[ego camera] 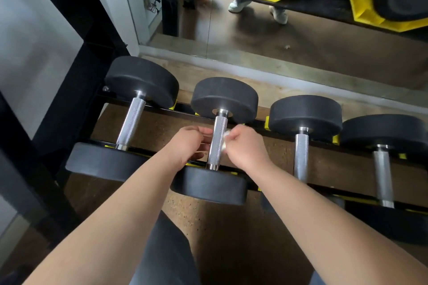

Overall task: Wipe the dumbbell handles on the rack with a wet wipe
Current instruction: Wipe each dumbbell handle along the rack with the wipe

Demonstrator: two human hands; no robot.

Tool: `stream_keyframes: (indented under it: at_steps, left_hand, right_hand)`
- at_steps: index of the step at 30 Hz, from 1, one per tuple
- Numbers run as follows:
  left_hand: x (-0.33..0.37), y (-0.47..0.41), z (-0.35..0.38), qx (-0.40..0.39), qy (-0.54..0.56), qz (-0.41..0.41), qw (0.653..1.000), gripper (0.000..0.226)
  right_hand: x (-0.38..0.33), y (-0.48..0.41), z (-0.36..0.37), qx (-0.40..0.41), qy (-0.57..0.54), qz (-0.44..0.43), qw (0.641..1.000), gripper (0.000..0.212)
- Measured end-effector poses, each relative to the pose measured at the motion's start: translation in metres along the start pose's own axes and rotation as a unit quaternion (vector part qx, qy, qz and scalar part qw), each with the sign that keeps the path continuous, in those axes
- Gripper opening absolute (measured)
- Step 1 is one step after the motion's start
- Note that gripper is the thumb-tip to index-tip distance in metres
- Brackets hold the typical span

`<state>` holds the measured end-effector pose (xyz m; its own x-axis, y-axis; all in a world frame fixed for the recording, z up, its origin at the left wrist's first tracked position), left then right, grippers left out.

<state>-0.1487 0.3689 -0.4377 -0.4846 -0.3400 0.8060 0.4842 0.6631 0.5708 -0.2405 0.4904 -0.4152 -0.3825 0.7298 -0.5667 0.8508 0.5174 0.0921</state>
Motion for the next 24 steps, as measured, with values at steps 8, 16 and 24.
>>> stream_keyframes:
  at_steps: [8, 16, 24]
  left_hand:
    - [-0.003, -0.002, -0.001, -0.003, 0.014, -0.001, 1.000, 0.036]
    - [-0.001, -0.001, 0.001, 0.001, 0.009, -0.010, 1.000, 0.034]
    - [-0.003, -0.004, 0.002, 0.023, 0.004, -0.010, 1.000, 0.037]
  right_hand:
    - [0.005, -0.009, 0.001, -0.144, -0.016, 0.040, 0.989, 0.015]
    - [0.009, -0.037, -0.002, -0.145, -0.193, 0.199, 0.950, 0.021]
    - [0.026, -0.039, -0.002, -0.455, -0.092, 0.125, 0.877, 0.010]
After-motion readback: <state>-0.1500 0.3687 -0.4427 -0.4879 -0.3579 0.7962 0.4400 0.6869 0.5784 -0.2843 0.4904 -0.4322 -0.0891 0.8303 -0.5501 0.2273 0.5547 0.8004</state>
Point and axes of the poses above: each hand's wrist, its own y-axis away from the middle knuckle, its own z-axis out of the palm, x = y × z, the point moved 1 cm from there along -y, towards the middle knuckle, and after that the axes turned 10 degrees about x, right-handed, at the moved point
